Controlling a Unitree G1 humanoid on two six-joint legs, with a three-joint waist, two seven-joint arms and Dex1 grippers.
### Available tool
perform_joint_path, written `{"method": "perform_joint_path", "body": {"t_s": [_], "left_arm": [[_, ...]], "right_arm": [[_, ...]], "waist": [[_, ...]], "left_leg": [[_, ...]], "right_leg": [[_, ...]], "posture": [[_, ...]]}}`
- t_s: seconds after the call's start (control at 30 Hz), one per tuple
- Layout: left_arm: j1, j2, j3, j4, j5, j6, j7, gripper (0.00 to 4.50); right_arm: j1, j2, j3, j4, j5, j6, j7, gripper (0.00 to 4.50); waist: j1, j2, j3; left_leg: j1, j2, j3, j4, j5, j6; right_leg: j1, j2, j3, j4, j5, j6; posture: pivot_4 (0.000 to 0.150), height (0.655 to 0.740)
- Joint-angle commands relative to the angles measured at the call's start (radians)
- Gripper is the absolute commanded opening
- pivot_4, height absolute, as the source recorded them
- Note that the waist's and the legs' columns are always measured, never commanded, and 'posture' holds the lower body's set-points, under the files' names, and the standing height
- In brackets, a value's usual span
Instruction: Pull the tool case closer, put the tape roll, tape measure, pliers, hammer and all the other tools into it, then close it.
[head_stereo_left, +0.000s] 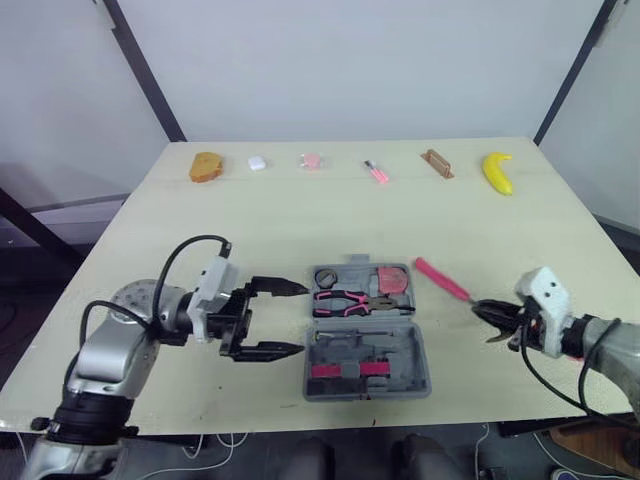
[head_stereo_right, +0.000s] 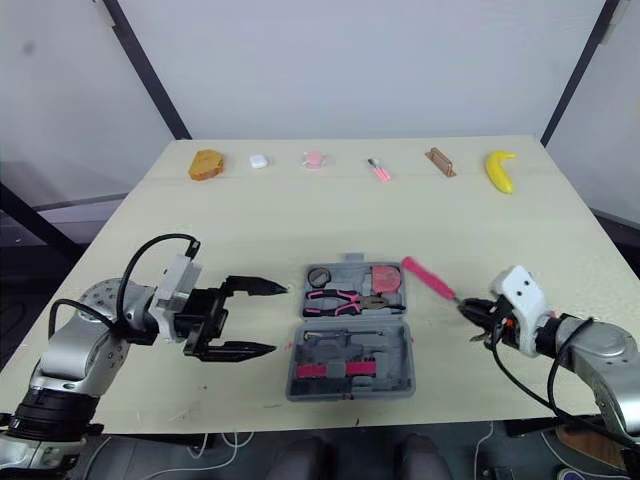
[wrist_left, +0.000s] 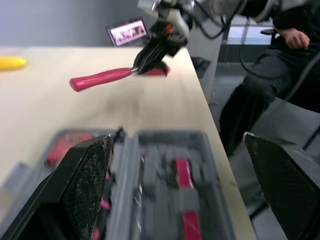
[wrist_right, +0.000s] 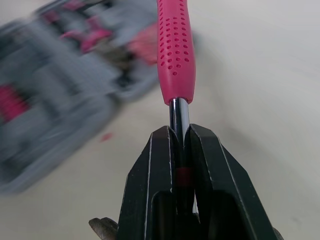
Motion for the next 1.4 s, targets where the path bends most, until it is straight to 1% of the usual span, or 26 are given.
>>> {"method": "perform_joint_path", "body": {"t_s": [0.03, 0.1, 0.17, 0.23, 0.33, 0.43, 0.57, 0.67, 0.83, 0.97, 1.23, 1.4], "left_arm": [[0.011, 0.052, 0.054, 0.050, -0.008, -0.066, -0.081, 4.50], [0.020, 0.073, 0.057, 0.070, -0.021, -0.089, -0.088, 4.50], [0.047, 0.116, 0.043, 0.078, -0.042, -0.126, -0.088, 4.50], [0.068, 0.144, 0.034, 0.077, -0.061, -0.156, -0.088, 4.50], [0.104, 0.188, 0.013, 0.083, -0.074, -0.213, -0.088, 4.50], [0.123, 0.214, -0.009, 0.087, -0.091, -0.251, -0.088, 4.50], [0.137, 0.245, -0.036, 0.087, -0.132, -0.285, -0.088, 4.50], [0.146, 0.268, -0.053, 0.101, -0.143, -0.314, -0.088, 4.50], [0.147, 0.267, -0.055, 0.131, -0.146, -0.331, -0.088, 4.50], [0.146, 0.275, -0.067, 0.158, -0.133, -0.346, -0.088, 4.50], [0.150, 0.280, -0.065, 0.166, -0.138, -0.356, -0.088, 4.50], [0.143, 0.279, -0.071, 0.172, -0.128, -0.359, -0.088, 4.50]], "right_arm": [[-0.115, -0.044, 0.070, -0.094, 0.022, 0.094, 0.041, 0.03], [-0.168, -0.078, 0.136, -0.117, 0.010, 0.164, 0.055, 0.03], [-0.221, -0.115, 0.232, -0.147, -0.030, 0.185, 0.089, 0.03], [-0.278, -0.119, 0.304, -0.178, -0.041, 0.237, 0.092, 0.03], [-0.367, -0.078, 0.405, -0.203, -0.068, 0.301, 0.073, 0.03], [-0.419, -0.047, 0.486, -0.210, -0.098, 0.326, 0.068, 0.03], [-0.493, -0.017, 0.605, -0.203, -0.158, 0.361, 0.064, 0.03], [-0.545, 0.039, 0.656, -0.188, -0.177, 0.406, 0.043, 0.03], [-0.614, 0.080, 0.728, -0.153, -0.216, 0.437, 0.042, 0.03], [-0.649, 0.117, 0.785, -0.109, -0.259, 0.425, 0.035, 0.03], [-0.647, 0.181, 0.823, -0.084, -0.291, 0.440, 0.014, 0.03], [-0.641, 0.191, 0.832, -0.062, -0.313, 0.424, 0.010, 0.03]], "waist": [[-0.002, 0.000, 0.001], [0.002, 0.000, 0.002], [0.005, -0.001, 0.002], [0.006, -0.001, 0.002], [0.005, -0.001, 0.002], [0.004, -0.002, 0.002], [0.004, -0.001, 0.003], [0.003, -0.001, 0.003], [0.002, -0.001, 0.003], [0.002, -0.001, 0.003], [0.001, -0.001, 0.003], [-0.008, -0.001, 0.003]], "left_leg": [[0.000, 0.000, 0.000, 0.000, 0.000, 0.000], [0.000, 0.001, 0.000, 0.000, 0.000, 0.000], [-0.001, 0.002, -0.001, 0.000, 0.000, 0.000], [-0.002, 0.003, -0.002, 0.000, 0.000, 0.000], [-0.008, 0.003, -0.002, 0.000, 0.000, 0.000], [-0.016, 0.003, -0.002, 0.001, 0.000, 0.000], [-0.017, 0.003, -0.002, 0.002, 0.000, 0.000], [-0.017, 0.003, -0.002, 0.003, 0.000, 0.000], [-0.017, 0.003, -0.002, 0.005, 0.000, 0.000], [-0.017, 0.002, -0.003, 0.008, 0.000, 0.000], [-0.017, 0.002, -0.003, 0.009, 0.000, 0.000], [-0.017, 0.002, -0.003, 0.009, 0.000, 0.000]], "right_leg": [[0.000, 0.000, 0.000, -0.001, 0.000, 0.000], [0.000, 0.000, 0.000, -0.001, 0.000, 0.000], [0.000, -0.001, -0.002, -0.001, 0.000, 0.000], [-0.001, -0.001, -0.003, -0.002, 0.000, 0.000], [-0.006, -0.002, -0.004, -0.003, 0.000, 0.000], [-0.013, -0.002, -0.004, -0.001, 0.000, 0.000], [-0.014, -0.002, -0.004, -0.001, 0.000, 0.000], [-0.014, -0.002, -0.005, 0.000, 0.000, 0.000], [-0.015, -0.002, -0.005, 0.003, 0.000, 0.000], [-0.015, -0.001, -0.005, 0.005, 0.000, 0.000], [-0.015, -0.001, -0.005, 0.006, 0.000, 0.000], [-0.015, -0.001, -0.005, 0.007, 0.000, 0.000]], "posture": [[0.150, 0.7400], [0.150, 0.7400], [0.150, 0.7400], [0.150, 0.7400], [0.150, 0.7400], [0.150, 0.7400], [0.150, 0.7400], [0.150, 0.7400], [0.150, 0.7400], [0.150, 0.7400], [0.150, 0.7400], [0.150, 0.7400]]}}
